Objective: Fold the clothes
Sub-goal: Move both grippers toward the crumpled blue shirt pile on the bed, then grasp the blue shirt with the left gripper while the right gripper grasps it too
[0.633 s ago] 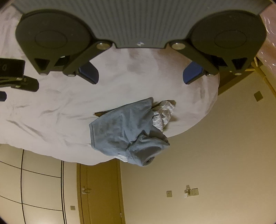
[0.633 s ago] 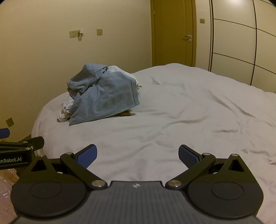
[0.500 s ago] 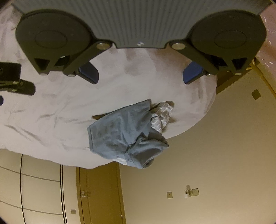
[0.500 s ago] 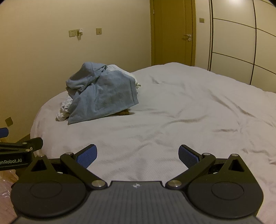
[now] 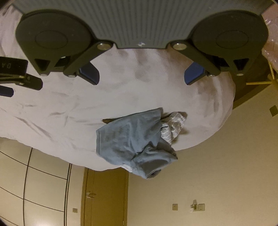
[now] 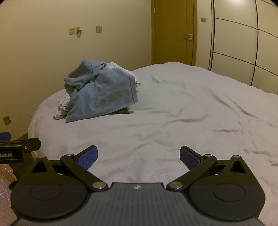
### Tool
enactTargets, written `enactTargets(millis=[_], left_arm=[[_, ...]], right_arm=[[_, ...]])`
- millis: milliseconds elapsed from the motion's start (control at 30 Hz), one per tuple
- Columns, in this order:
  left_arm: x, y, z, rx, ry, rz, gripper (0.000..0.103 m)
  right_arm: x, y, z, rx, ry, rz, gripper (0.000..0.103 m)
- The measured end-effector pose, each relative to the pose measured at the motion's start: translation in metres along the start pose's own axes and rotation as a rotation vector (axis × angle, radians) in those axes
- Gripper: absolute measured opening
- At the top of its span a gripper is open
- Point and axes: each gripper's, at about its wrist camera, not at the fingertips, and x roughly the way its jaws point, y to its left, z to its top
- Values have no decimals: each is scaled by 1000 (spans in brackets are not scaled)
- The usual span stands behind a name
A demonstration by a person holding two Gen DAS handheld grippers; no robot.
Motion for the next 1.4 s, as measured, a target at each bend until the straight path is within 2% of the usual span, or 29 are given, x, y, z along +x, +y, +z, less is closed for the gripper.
enactTargets(millis=[200, 300, 367, 500, 567, 700, 1000, 1133, 1300, 1333, 1400], left_arm=[[2, -1, -1, 20, -2, 25, 103], [5, 2, -3, 22, 10, 8, 103], [6, 1, -5, 44, -7, -1, 103], [0, -7, -12, 138, -102, 17, 103], [0, -9, -13, 148, -113, 16, 103], [3, -8, -14, 134, -114, 1, 103], [10, -4, -7, 195, -88, -6, 103], [18, 1, 6, 227, -112, -4, 103], [43, 16, 41, 254, -166, 6, 102], [52, 19, 51, 262, -173, 9, 102], [72, 25, 70, 281, -186, 14, 101]], right_arm=[[6, 2, -2, -6, 7, -7, 103], [7, -1, -4, 7, 15, -1, 103], [8, -3, -4, 14, 21, 0, 103], [9, -4, -4, 21, 26, 5, 103], [9, -4, -3, 23, 28, 6, 103], [9, -4, -3, 26, 29, 8, 103], [14, 0, -3, -10, 38, -12, 103], [20, 2, 2, -39, 19, 4, 103], [36, 4, 27, -101, -42, 41, 97], [42, 4, 34, -119, -55, 48, 94], [57, 7, 49, -156, -72, 55, 81]])
